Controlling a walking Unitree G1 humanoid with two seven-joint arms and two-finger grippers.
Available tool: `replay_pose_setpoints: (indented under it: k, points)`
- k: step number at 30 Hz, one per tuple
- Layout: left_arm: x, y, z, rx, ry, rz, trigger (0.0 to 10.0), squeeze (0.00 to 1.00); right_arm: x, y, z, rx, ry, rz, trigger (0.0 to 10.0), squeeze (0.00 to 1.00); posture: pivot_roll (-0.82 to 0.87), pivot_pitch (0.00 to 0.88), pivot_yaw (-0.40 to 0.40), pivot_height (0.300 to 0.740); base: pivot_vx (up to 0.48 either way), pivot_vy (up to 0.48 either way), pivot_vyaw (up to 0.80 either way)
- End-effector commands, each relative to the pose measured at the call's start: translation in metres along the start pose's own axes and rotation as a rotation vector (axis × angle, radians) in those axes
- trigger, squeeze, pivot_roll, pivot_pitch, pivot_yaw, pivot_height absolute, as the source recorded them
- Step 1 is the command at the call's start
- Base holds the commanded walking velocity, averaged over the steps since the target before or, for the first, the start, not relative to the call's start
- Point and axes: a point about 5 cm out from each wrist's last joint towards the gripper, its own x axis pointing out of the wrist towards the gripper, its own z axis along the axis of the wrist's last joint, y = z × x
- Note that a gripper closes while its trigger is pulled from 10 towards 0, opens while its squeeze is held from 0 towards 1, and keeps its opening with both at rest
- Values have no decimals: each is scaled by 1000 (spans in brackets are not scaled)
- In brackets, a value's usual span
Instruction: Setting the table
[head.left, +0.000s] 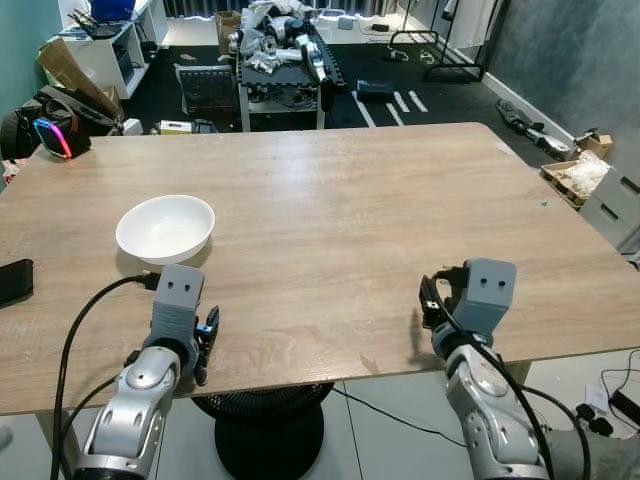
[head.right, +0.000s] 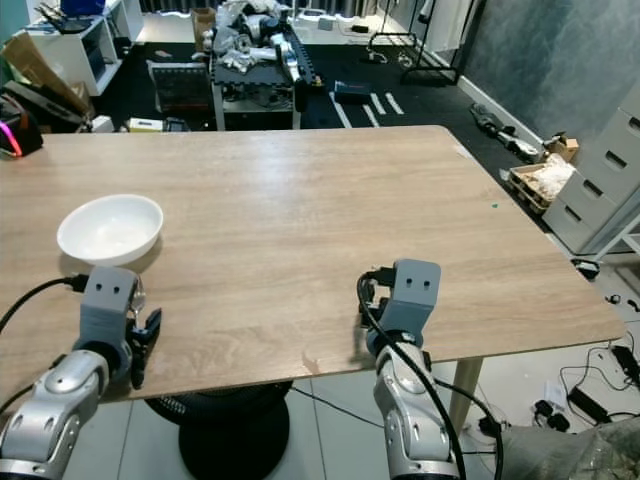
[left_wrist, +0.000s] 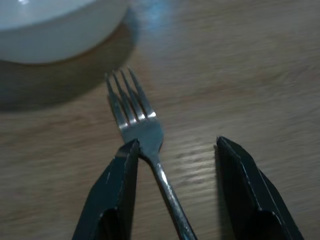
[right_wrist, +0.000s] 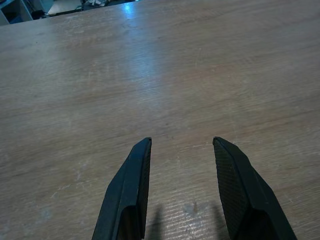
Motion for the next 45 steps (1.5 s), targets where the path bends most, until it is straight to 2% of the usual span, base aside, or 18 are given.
replay_pose_setpoints:
  k: [1, 2, 7, 11, 12, 23, 26, 27, 28, 29, 31, 35, 39, 42, 45]
  points:
    - [1, -6, -26, -56, 125, -26, 10000, 0, -3, -1, -1, 5, 0, 2, 10000, 0, -6, 65, 60, 740, 0, 0, 0]
    - [1, -6, -26, -56, 125, -26, 10000, 0, -3, -1, -1, 5, 0, 2, 10000, 0, -6, 65, 60, 740, 0, 0, 0]
    - [19, -11, -28, -237, 122, -5, 10000, 0, -3, 4, 3, 3, -7, 30, 10000, 0, -33, 79, 55, 740, 0, 0, 0]
    - [32, -14, -19, -272, 111, -10, 10000, 0, -3, 6, 4, -2, -9, 42, 10000, 0, -41, 87, 51, 740, 0, 0, 0]
    - [39, -16, -13, -258, 107, -22, 10000, 0, -4, 6, 4, -4, -8, 47, 10000, 0, -43, 90, 51, 740, 0, 0, 0]
    - [59, -19, -5, -240, 128, -36, 10000, 0, -4, 12, 4, -2, -6, 58, 10000, 0, -55, 97, 60, 740, 0, 0, 0]
    - [66, -29, 0, -251, 137, -77, 10000, 0, -3, 17, 7, 2, -12, 81, 10000, 0, -78, 115, 70, 740, 0, 0, 0]
    - [70, -36, 6, -253, 133, -108, 10000, 0, -3, 25, 11, 8, -17, 128, 10000, 0, -91, 127, 77, 740, 0, 0, 0]
    - [70, -36, 6, -253, 133, -108, 10000, 0, -3, 25, 11, 8, -17, 128, 10000, 0, -91, 127, 77, 740, 0, 0, 0]
    - [73, -43, 13, -253, 124, -131, 10000, 0, -6, 35, 14, 21, -18, 206, 10000, 0, -97, 132, 82, 740, 0, 0, 0]
    - [74, -45, 15, -253, 121, -137, 10000, 0, -7, 38, 15, 25, -19, 230, 10000, 0, -99, 133, 85, 740, 0, 0, 0]
    - [78, -60, 27, -250, 104, -189, 10000, 0, -20, 54, 17, 46, -6, 358, 10000, 0, -115, 144, 97, 740, 0, 0, 0]
    - [80, -75, 36, -244, 87, -242, 10000, 0, -25, 58, 16, 55, -1, 374, 10000, 0, -124, 147, 109, 740, 0, 0, 0]
    - [81, -84, 47, -226, 50, -265, 10000, 0, -28, 58, 16, 63, -1, 381, 10000, 0, -123, 146, 115, 740, 0, 0, 0]
    - [82, -81, 62, -102, -40, -216, 10000, 0, -29, 57, 19, 73, -8, 398, 10000, 0, -109, 139, 121, 740, 0, 0, 0]
